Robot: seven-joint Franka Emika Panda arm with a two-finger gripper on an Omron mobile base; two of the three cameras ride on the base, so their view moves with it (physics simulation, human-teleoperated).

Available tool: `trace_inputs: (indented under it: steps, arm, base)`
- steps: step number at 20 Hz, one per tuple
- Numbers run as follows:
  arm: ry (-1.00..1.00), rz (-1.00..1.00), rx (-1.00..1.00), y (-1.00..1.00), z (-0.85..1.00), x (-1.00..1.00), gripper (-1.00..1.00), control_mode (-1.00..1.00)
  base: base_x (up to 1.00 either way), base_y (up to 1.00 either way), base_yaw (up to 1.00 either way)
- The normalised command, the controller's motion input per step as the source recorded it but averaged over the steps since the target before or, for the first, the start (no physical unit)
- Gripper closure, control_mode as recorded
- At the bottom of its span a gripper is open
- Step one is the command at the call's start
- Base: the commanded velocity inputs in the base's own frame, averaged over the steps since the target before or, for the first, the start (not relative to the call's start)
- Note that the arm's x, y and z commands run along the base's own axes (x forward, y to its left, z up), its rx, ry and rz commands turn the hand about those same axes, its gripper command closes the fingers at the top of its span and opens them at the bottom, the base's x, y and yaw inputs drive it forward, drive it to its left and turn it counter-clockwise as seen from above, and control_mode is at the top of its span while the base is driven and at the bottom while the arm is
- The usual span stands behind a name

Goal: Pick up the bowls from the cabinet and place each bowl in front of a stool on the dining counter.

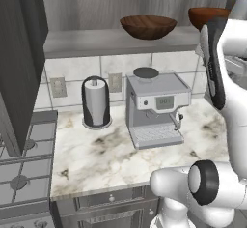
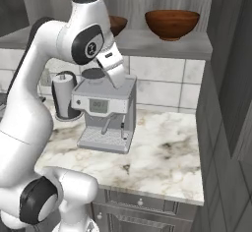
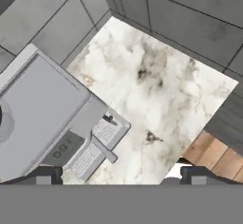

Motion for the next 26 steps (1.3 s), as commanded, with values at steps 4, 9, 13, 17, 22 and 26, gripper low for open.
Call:
trace_inputs:
  steps: [4, 9, 13, 17, 22, 26]
  arm:
    - [-0.20, -0.29, 0.32, -0.68, 0.34, -0.46, -1.00, -1.00]
    - [-0.32, -0.08, 0.18, -0.46, 0.15, -0.17, -1.00, -1.00]
    - [-0.37, 0.00, 0.03, -0.14, 0.21, 0.00, -1.00, -1.00]
    - [-0.31, 0.00, 0.03, -0.14, 0.23, 0.00, -1.00, -1.00]
    - [-0.25, 0.00, 0.01, -0.14, 0.33, 0.01, -1.00, -1.00]
    - [-0.08, 0.00, 0.04, -0.10, 0.46, 0.40, -1.00, -1.00]
  base:
    - [0.00, 0.00, 0.00]
    - [0.00, 0.00, 0.00]
    - [0.00, 0.00, 0.00]
    - [0.00, 0.00, 0.00]
    - [0.00, 0.00, 0.00]
    - [0.00, 0.00, 0.00]
